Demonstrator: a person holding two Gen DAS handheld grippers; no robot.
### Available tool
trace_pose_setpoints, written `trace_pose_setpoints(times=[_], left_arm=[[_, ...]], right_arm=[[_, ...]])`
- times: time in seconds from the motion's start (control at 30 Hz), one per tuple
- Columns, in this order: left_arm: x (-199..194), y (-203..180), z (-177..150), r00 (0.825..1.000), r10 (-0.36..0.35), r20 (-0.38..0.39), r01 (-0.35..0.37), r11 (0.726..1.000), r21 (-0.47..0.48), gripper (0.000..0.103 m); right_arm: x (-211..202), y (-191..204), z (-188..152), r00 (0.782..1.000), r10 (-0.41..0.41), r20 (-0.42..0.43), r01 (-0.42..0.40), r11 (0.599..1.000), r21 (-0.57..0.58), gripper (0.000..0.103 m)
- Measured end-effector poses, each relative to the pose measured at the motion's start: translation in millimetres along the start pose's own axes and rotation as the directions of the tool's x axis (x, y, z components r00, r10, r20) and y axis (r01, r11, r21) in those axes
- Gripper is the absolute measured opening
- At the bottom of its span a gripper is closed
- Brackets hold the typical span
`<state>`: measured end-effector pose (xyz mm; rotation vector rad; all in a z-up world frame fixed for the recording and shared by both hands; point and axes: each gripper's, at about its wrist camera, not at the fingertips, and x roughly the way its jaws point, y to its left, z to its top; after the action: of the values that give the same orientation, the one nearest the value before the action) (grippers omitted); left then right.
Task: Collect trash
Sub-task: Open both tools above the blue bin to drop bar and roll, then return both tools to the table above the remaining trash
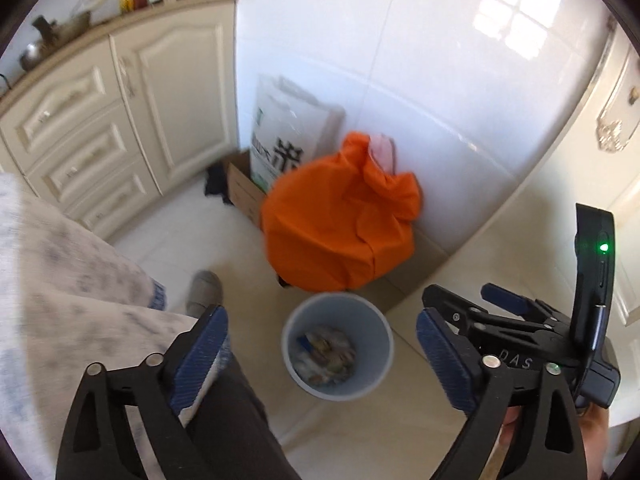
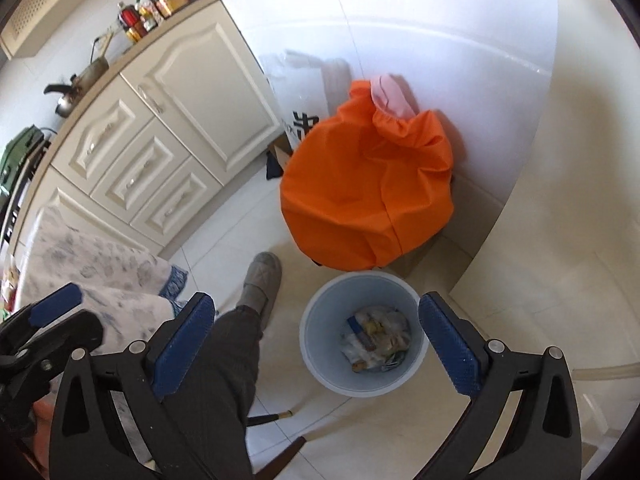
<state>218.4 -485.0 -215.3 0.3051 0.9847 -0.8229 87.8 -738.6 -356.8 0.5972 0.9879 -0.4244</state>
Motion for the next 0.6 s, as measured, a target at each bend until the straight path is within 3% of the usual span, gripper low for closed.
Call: trace_pose_setpoints(times=[0.2,0.33,0.6], left_arm=[[-65.9,17.8,-23.3,0.995,0.001,0.099,0.004,0.999,-0.046,0.1],[-118.8,43.9,-44.2,0.982,0.019,0.188,-0.002,0.996,-0.092,0.1],[-225.6,96.9,-103.5,0.922,0.12,0.368,-0.056,0.982,-0.182,0.101]], right_arm=[[-35.7,40.7,5.0,0.992,0.117,0.042,-0.117,0.993,-0.023,0.103],[-60.0,80.3,6.7,0.98,0.186,0.067,-0.18,0.98,-0.083,0.103],[-102.7,173.0,-1.4,0.962,0.247,0.117,-0.212,0.945,-0.251,0.103]])
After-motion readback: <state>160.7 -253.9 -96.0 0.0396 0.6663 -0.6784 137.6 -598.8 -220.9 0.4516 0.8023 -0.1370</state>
